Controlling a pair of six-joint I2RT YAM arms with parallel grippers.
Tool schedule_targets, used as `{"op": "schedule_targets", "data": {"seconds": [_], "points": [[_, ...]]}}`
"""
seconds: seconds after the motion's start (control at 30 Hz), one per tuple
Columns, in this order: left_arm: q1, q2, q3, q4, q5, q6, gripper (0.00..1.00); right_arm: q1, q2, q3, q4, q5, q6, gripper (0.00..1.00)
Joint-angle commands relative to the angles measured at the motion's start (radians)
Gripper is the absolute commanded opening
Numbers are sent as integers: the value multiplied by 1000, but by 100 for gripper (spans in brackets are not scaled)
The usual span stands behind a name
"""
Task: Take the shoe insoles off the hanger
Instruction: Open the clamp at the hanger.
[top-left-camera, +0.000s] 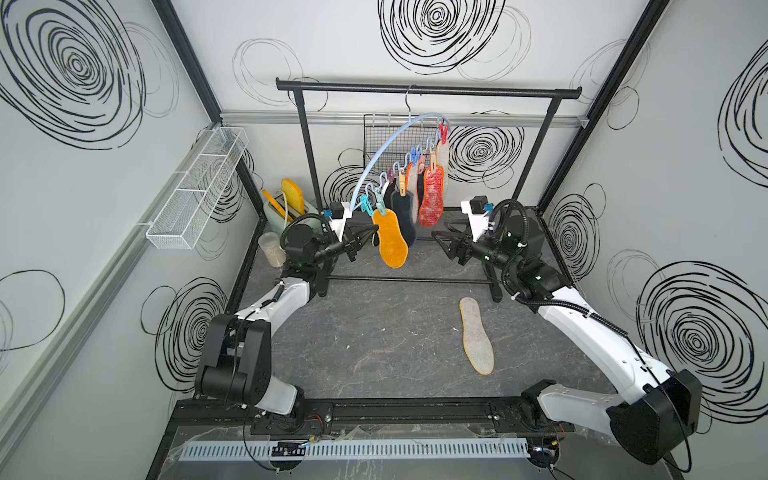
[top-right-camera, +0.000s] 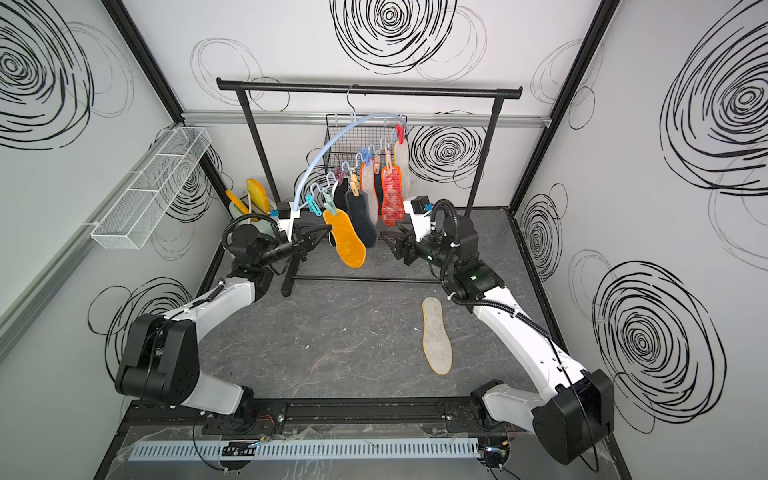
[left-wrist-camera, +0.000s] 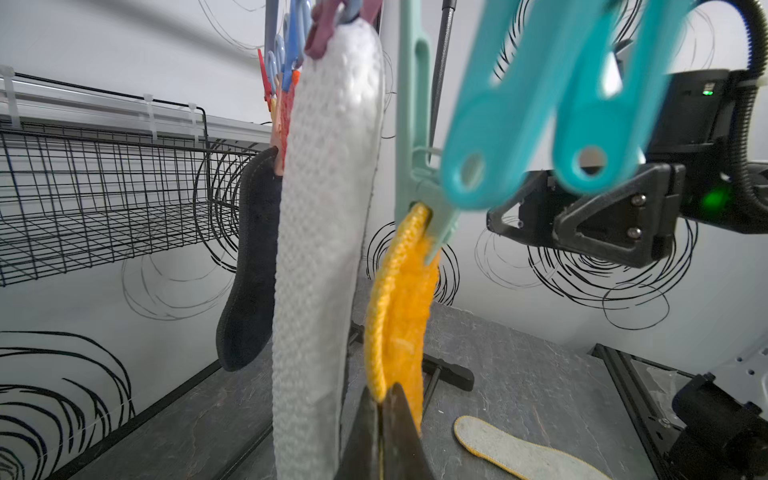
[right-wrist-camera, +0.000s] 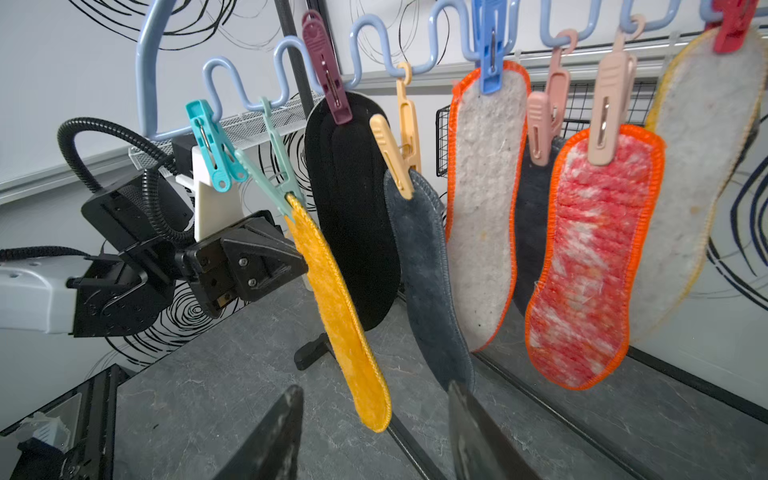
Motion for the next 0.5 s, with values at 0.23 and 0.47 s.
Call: {"op": "schedule_targets", "data": {"seconds": [0.23,0.47], "points": [[-18,-65,44,-115,26,96,0,3,64,158,-49,-95,-53,59],[-1,-58,67,-164,69,121,0,2,142,287,-139,-241,-88,59]]}}
